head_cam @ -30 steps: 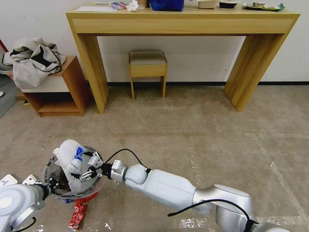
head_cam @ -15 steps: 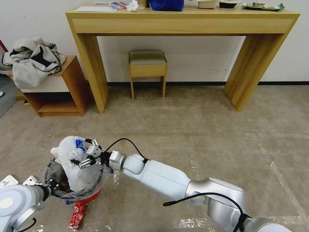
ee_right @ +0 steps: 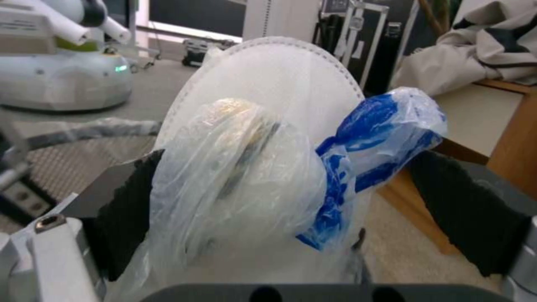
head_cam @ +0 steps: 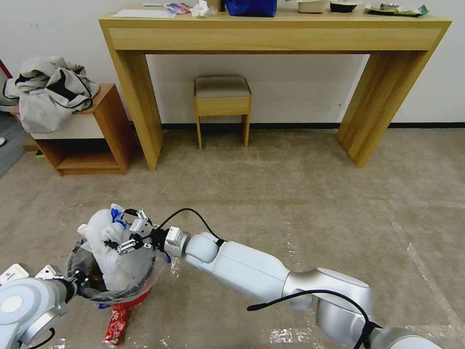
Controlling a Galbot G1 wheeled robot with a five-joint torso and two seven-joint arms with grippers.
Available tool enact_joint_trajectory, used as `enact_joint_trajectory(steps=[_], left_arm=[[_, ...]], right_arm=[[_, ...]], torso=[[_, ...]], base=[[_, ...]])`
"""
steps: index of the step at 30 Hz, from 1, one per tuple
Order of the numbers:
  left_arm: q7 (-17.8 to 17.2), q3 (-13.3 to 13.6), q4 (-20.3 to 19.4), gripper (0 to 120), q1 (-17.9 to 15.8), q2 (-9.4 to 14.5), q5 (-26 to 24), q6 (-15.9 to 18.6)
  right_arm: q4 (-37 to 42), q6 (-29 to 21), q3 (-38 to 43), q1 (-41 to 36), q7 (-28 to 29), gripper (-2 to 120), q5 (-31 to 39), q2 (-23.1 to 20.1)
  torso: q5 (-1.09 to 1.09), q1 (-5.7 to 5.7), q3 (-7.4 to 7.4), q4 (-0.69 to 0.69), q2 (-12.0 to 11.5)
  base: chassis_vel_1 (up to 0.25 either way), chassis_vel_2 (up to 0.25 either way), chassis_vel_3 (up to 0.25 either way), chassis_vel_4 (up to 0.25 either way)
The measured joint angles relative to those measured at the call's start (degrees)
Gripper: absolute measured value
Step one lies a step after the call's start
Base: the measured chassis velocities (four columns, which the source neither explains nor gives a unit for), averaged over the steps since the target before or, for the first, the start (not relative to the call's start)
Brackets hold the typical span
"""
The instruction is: Pick up the trash bin and place the garbage on the floor into it.
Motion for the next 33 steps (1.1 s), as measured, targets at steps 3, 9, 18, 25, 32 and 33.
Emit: enact_joint_trajectory(steps=[3,9,18,25,32,33], left_arm=[[0.0,-0.1,0.1,0,-0.1,0.1,-0.1,0.0],[0.0,-0.2,0.4,0,-0.3,0.1,-0.2,-0.2],[-0.1,-0.3,0.5,0,-0.4,0.2,-0.3,-0.2],[-0.1,-0.3,0.6,0,-0.2,0.3,-0.4,-0.2],[-0.2,-0.3,0.6,0,-0.1,0.0,-0.3,0.0],[-0.2,-0.3,0.6,0,0.0,0.0,-0.3,0.0]], right_arm=[[1.0,0.0,-0.6,0.0,-0.2,100,0.0,-0.7],[1.7,0.1,-1.6,0.0,-0.5,100,-0.2,-1.3],[1.5,-0.2,-2.0,0.1,-2.0,100,0.0,-2.2],[1.7,-0.7,-2.2,0.2,-2.2,100,-0.1,-2.7],[2.6,-1.5,-1.5,1.5,-2.1,100,-0.8,-3.4],[3.0,-1.7,-1.6,1.9,-2.0,100,-0.8,-3.7]], torso=[[0.00,0.00,0.00,0.00,0.0],[0.00,0.00,0.00,0.00,0.0],[0.00,0.00,0.00,0.00,0.0],[0.00,0.00,0.00,0.00,0.0],[0.01,0.00,0.00,0.00,0.0],[0.00,0.00,0.00,0.00,0.0]], base=[[0.000,0.000,0.000,0.000],[0.000,0.000,0.000,0.000],[0.000,0.000,0.000,0.000],[0.000,0.000,0.000,0.000],[0.000,0.000,0.000,0.000],[0.000,0.000,0.000,0.000]])
